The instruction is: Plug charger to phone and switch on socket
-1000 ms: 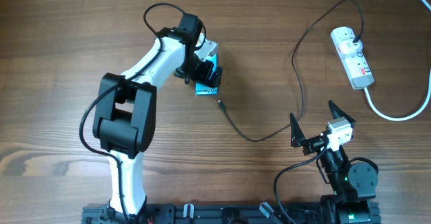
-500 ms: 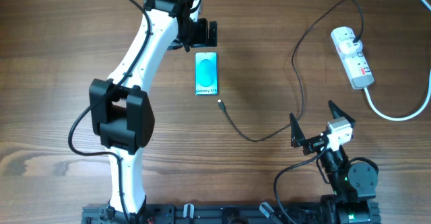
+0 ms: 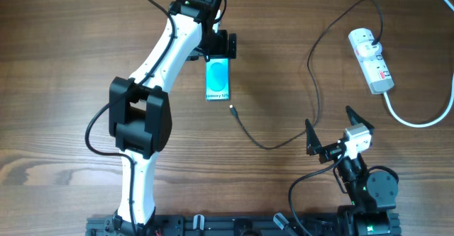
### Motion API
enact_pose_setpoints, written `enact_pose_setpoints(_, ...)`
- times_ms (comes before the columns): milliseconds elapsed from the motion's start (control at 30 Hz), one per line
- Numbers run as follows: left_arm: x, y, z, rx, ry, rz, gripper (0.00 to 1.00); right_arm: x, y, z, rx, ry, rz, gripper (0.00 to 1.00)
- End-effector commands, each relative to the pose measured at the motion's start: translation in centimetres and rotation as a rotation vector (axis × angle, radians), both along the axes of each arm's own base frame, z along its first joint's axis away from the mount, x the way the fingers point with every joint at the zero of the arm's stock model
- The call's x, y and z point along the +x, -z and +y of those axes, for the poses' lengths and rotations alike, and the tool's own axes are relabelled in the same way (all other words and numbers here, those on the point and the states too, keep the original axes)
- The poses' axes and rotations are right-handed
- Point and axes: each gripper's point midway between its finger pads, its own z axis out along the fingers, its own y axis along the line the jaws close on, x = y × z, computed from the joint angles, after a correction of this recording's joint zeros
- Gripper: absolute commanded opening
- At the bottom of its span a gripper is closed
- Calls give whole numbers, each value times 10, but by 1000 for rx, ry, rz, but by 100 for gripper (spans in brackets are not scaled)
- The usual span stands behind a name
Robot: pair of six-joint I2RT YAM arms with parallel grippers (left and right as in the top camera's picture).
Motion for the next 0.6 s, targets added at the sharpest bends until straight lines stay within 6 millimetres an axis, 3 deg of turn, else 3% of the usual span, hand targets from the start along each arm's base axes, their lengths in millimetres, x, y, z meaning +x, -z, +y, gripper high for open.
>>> enact_pose_setpoints(0, -7, 22, 2, 25, -19, 32, 100, 0, 0, 1, 14, -10, 2, 100)
enact_pose_setpoints(233, -15, 53, 2, 24, -57, 52, 100, 0, 0, 1, 14, -10, 1, 100)
enact_pose_setpoints(567, -21, 69, 4, 27, -59, 60, 100, -1, 0, 2, 14, -10, 2, 100)
